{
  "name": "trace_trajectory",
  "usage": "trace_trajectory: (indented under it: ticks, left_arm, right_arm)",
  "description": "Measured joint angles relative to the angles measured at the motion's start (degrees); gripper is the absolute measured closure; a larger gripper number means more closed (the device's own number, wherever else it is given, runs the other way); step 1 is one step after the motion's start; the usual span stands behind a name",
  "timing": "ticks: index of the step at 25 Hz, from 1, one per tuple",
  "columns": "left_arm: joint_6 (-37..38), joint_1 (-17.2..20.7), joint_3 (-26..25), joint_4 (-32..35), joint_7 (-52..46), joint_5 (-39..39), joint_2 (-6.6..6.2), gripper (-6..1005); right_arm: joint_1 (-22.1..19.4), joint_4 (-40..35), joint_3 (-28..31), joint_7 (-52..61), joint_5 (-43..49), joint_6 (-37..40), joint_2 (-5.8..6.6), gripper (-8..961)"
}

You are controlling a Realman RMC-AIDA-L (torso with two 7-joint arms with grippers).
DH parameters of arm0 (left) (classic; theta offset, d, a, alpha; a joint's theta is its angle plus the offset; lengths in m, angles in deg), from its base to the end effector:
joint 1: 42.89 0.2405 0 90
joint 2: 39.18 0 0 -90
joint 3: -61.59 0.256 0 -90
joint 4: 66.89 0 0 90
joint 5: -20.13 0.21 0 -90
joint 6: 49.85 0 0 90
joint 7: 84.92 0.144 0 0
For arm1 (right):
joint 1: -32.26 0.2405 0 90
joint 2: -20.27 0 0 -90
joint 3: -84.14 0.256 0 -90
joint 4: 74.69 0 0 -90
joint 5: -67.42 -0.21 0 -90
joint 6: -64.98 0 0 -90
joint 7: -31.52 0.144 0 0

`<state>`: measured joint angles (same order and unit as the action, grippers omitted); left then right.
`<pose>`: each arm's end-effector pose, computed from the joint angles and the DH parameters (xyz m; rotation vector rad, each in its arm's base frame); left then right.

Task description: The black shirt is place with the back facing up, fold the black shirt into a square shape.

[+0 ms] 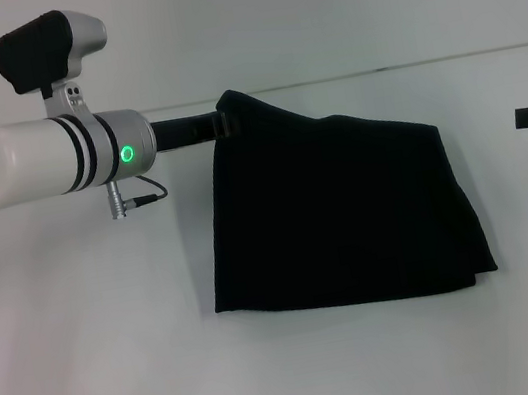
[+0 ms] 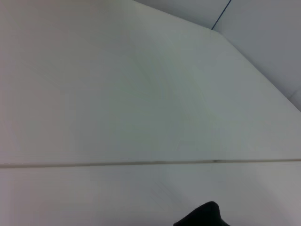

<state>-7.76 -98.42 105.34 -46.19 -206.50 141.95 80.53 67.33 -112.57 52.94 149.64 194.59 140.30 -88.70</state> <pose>-0.1920 0.4630 -0.0511 -2.1822 -1.3179 -0.4768 0.3129 0.3894 0.0916 -2.1883 1.3697 0.4852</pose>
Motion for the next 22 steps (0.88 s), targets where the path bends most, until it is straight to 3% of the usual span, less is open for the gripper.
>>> trace_trajectory:
  ticks: [6,12,14,18,22]
  left_arm:
    - [-1.34,0.95,0.35,1.72,1.83,0.0,0.53,873]
    - [-2.33,4.42,0.21,5.59,2.3,-0.1,0.57,823]
    - [-1.27,6.31,0.11,8.11,1.99,-0.42,0.7,745]
    - [8.02,11.28,0.06,16.79,2.35,-0.7,1.68,589]
    - [21.72,13.76,-0.14,23.43,6.54,-0.75,2.21,472]
  right_arm:
    - [0.17,0.0,0.0,0.0,0.0,-0.01,-0.1,24]
    - [0.53,-0.01,0.0,0.0,-0.03,-0.42,-0.08,24]
    - [0.77,0.0,0.0,0.0,-0.11,-0.43,-0.07,25]
    - [1.38,0.0,0.02,-0.32,-0.33,0.63,0.33,25]
    - [2.44,-0.34,0.39,-5.58,-1.27,5.42,0.13,25]
